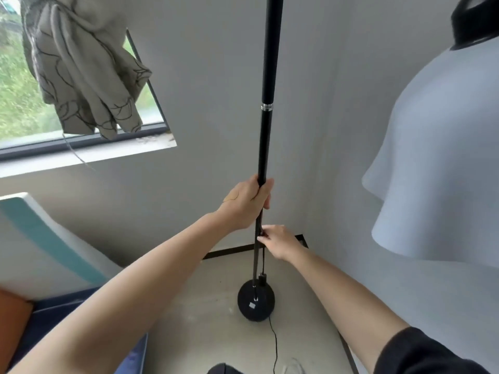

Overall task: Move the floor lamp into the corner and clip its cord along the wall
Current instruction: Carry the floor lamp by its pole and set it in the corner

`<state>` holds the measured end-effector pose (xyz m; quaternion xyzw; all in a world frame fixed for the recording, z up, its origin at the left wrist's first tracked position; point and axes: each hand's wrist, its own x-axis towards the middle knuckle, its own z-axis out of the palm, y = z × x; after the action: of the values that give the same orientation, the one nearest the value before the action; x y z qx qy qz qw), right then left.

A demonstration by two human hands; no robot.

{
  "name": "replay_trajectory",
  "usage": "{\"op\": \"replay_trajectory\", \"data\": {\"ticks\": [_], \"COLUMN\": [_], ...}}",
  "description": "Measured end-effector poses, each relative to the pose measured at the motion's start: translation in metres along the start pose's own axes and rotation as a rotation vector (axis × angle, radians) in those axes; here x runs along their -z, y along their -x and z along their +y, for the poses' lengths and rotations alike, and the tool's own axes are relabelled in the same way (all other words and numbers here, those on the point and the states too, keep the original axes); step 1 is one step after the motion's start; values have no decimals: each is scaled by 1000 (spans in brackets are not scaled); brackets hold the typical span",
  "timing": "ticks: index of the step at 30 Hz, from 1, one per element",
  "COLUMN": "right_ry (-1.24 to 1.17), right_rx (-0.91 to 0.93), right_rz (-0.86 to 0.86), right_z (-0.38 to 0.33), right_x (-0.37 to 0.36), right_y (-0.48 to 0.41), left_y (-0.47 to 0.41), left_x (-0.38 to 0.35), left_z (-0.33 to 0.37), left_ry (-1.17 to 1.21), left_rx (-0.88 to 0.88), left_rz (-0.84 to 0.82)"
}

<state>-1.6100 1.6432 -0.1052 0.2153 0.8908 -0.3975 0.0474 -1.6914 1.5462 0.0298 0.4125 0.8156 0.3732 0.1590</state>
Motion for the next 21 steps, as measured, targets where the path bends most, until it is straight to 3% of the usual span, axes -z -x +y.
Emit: {"op": "replay_trajectory", "data": {"ticks": [6, 13, 21], "right_ry": [-32, -104, -64], "right_rx": [-61, -274, -361], "right_rz": [95, 204, 276], "right_z": [-5, 5, 10], "right_x": [26, 40, 53], "right_y": [-83, -157, -211], "left_y": [-91, -185, -254], "left_x": [5, 8, 12], "left_z": [-40, -72, -93], "left_ry": [10, -7, 45], "left_rx": [-12, -148, -214], "left_rz": [-35, -215, -348]}}
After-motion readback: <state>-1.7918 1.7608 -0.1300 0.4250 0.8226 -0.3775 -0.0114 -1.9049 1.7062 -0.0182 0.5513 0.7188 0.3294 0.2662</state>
